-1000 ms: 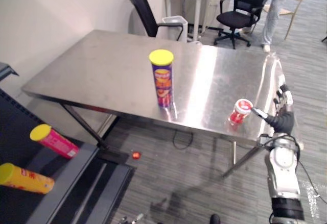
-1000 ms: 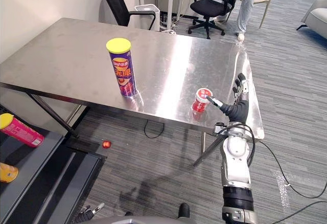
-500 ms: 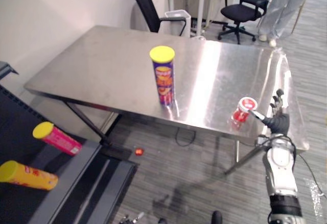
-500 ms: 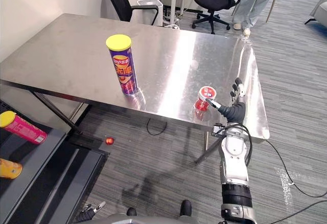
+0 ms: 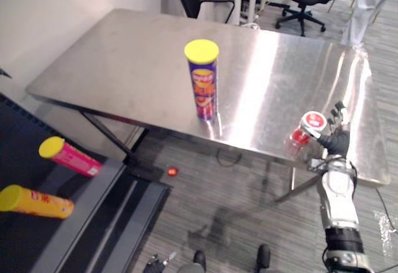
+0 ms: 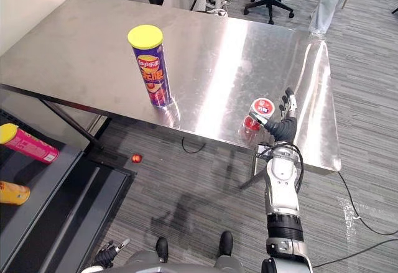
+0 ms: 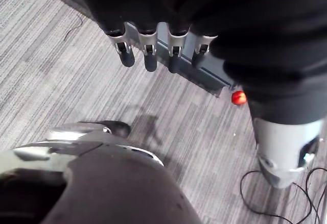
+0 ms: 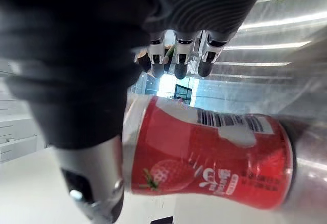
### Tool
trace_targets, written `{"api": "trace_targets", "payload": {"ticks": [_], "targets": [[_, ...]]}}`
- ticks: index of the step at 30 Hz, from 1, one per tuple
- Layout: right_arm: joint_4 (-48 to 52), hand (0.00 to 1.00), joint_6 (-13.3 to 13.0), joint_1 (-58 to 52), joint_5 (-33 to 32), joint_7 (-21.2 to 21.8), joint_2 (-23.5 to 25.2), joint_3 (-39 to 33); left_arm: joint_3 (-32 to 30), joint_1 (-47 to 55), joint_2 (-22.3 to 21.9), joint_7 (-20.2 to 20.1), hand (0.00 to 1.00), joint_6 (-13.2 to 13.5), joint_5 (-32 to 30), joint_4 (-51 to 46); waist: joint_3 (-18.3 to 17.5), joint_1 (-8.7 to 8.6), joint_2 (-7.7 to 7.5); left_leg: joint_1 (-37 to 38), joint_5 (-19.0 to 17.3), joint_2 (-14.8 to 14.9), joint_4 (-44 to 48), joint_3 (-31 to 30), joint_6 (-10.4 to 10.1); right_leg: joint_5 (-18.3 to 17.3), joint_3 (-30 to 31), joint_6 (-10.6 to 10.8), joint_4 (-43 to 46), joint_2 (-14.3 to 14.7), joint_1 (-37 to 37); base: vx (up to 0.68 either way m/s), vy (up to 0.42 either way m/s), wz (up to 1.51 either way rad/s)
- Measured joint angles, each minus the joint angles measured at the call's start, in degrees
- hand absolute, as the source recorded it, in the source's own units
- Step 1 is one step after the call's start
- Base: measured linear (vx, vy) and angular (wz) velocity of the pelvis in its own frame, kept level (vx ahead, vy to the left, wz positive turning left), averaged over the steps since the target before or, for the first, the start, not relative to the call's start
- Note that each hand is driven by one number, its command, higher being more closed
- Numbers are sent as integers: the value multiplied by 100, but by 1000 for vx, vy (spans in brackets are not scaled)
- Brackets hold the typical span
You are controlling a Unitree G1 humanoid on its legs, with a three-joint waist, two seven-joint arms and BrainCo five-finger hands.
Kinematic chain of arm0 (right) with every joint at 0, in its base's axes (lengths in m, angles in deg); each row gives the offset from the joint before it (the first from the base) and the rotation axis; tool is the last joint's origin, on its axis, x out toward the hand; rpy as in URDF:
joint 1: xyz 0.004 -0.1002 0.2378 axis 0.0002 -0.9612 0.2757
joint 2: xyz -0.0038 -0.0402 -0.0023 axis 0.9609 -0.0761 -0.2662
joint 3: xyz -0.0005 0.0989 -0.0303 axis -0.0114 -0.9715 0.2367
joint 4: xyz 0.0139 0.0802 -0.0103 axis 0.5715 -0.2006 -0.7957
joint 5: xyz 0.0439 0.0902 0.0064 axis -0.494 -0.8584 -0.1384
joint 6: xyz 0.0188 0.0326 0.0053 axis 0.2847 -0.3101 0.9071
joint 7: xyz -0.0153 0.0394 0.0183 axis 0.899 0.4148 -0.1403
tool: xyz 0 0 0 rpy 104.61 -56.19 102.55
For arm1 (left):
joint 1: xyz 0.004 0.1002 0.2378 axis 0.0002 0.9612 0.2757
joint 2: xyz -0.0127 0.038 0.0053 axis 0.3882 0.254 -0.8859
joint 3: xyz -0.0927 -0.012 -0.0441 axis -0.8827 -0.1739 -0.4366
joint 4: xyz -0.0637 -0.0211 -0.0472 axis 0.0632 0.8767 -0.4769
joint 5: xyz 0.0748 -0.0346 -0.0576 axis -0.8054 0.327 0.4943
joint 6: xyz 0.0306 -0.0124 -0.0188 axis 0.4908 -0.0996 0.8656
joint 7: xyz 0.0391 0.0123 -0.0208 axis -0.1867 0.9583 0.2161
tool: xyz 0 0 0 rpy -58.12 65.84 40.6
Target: Put the gum and the chips on the shelf.
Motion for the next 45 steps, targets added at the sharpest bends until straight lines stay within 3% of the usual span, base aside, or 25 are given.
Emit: {"api": "trace_targets", "payload": {"ticks": [6, 7, 21, 35, 45], "targets": [[-2, 0, 3, 69, 0, 32, 0, 175, -1, 4, 2, 9, 0, 0, 0, -96, 71, 25, -40, -65, 0, -3, 17, -38, 0, 0, -31, -1, 0, -4, -31, -34, -25, 3], [-3, 100, 5, 83, 0, 46, 0, 238, -2, 4, 2, 10, 0, 0, 0, -96, 71, 25, -40, -72, 0, -3, 18, -40, 0, 0, -32, -1, 0, -4, -35, 0, 0, 0], [20, 100, -22, 305, 0, 235, 9, 748, -64, 1, 1, 44, 0, 6, 163, -155, 199, 49, -110, -83, 3, -4, 18, -84, 4, -1, -83, -1, 0, -4, -23, -5, -4, 0], [20, 100, -21, 195, -3, 242, 10, 786, -100, 2, -1, 117, 0, 4, 150, -186, 213, 45, -136, 30, 4, -2, 11, -170, 5, -1, -176, -1, -5, -3, 140, -8, -10, 2], [1271, 100, -148, -44, -265, 328, -24, 67, -99, 40, 1, 101, 0, -6, 131, -200, 202, -45, -139, 149, 9, 14, 92, -302, 11, -26, -229, -26, 222, -15, 256, -41, -15, 5]]}}
